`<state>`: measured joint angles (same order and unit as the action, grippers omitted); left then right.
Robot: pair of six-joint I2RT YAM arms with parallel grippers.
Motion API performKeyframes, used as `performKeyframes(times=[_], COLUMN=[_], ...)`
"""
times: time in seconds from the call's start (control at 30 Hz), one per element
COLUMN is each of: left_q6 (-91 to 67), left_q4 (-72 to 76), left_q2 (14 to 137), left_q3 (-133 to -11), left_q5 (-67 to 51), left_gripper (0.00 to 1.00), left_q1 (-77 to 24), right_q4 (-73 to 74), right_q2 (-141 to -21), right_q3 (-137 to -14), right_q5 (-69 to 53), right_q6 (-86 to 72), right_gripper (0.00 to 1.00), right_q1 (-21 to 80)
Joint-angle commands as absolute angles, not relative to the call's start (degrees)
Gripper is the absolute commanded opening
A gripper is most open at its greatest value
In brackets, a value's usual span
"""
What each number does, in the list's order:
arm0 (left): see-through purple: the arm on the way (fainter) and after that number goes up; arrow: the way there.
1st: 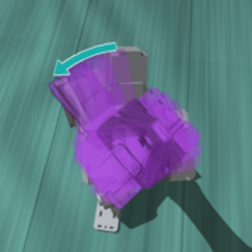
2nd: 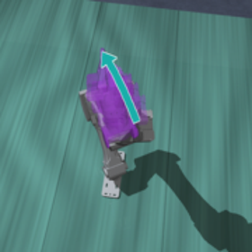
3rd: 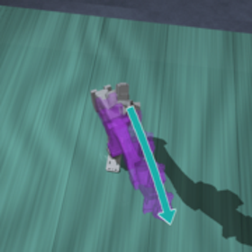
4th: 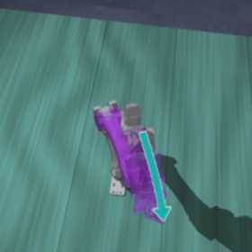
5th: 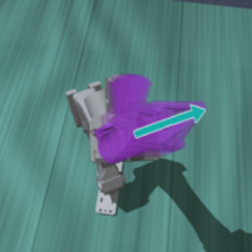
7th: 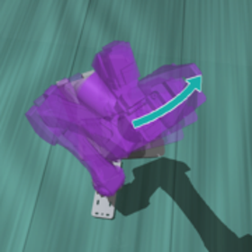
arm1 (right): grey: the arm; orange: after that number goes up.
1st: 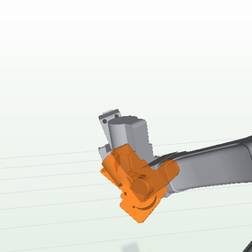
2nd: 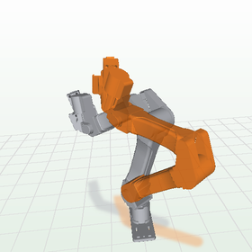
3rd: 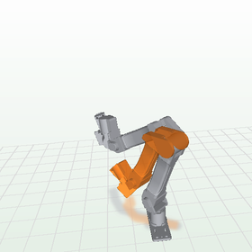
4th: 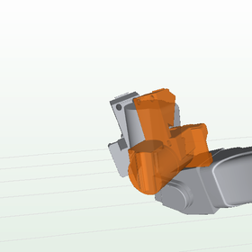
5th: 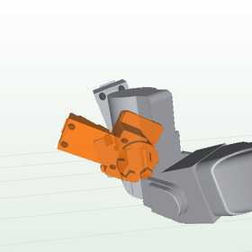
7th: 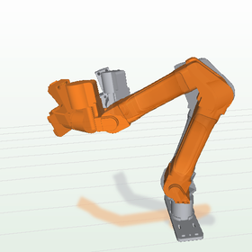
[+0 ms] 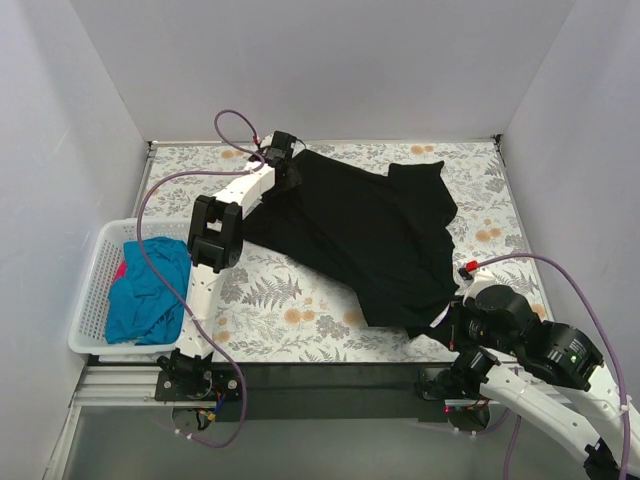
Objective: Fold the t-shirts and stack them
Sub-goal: Flatten the tshirt out
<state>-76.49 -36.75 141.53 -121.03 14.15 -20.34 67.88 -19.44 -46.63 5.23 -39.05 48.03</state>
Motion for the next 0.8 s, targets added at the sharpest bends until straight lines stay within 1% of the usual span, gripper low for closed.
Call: performKeyframes(times=[0.0, 0.07, 0.1, 0.17, 0.2, 0.23, 0.33, 0.37, 0.43, 0.5, 0.57, 0.67, 0.77], left_q6=[-76.38, -76.64, -76.73, -76.73, -76.55, -76.03, -76.72, -78.21, -79.53, -80.76, -81.65, -82.7, -82.97], left_q4=[-34.65, -32.97, -32.0, -30.77, -30.24, -30.23, -32.77, -35.83, -38.57, -41.55, -43.23, -46.22, -48.43], left_q2=[139.6, 135.37, 130.65, 125.53, 120.98, 118.85, 112.6, 110.76, 109.17, 107.5, 107.14, 108.36, 110.47], left_q3=[-116.13, -112.26, -108.41, -104.0, -100.58, -99.24, -95.29, -94.58, -93.08, -90.1, -87.9, -87.71, -88.68], left_q5=[9.05, 10.19, 11.76, 13.17, 14.66, 15.9, 21.33, 22.75, 25.48, 28.65, 29.96, 31.11, 33.83], left_gripper=[0.49, 0.55, 0.6, 0.64, 0.66, 0.67, 0.67, 0.67, 0.67, 0.64, 0.61, 0.56, 0.54], left_q1=[-19.34, -19.25, -19.25, -19.6, -19.86, -20.21, -22.41, -23.54, -24.6, -26.1, -26.89, -27.24, -27.51], right_q4=[68.73, 68.64, 68.64, 68.55, 68.47, 68.38, 68.12, 67.94, 67.68, 67.24, 66.71, 65.57, 64.78], right_q2=[-20.04, -19.78, -19.86, -19.95, -20.56, -20.74, -21.8, -21.97, -22.23, -22.41, -22.5, -22.59, -22.5], right_q3=[-47.11, -46.85, -46.41, -46.06, -45.79, -45.79, -46.41, -46.58, -46.84, -46.67, -46.14, -45.09, -44.47], right_q5=[5.45, 5.71, 5.97, 5.98, 5.89, 5.89, 5.98, 6.15, 6.24, 6.07, 5.71, 5.1, 4.4], right_q6=[-39.64, -39.55, -39.55, -39.2, -39.11, -38.76, -38.23, -37.88, -37.79, -37.44, -37.09, -36.48, -36.04], right_gripper=[0.01, 0.01, 0.01, 0.01, 0.01, 0.01, 0.01, 0.01, 0.01, 0.01, 0.01, 0.01, 0.01], right_q1=[48.16, 48.16, 48.16, 48.16, 48.16, 48.16, 48.16, 48.16, 48.16, 48.16, 48.16, 48.16, 48.16])
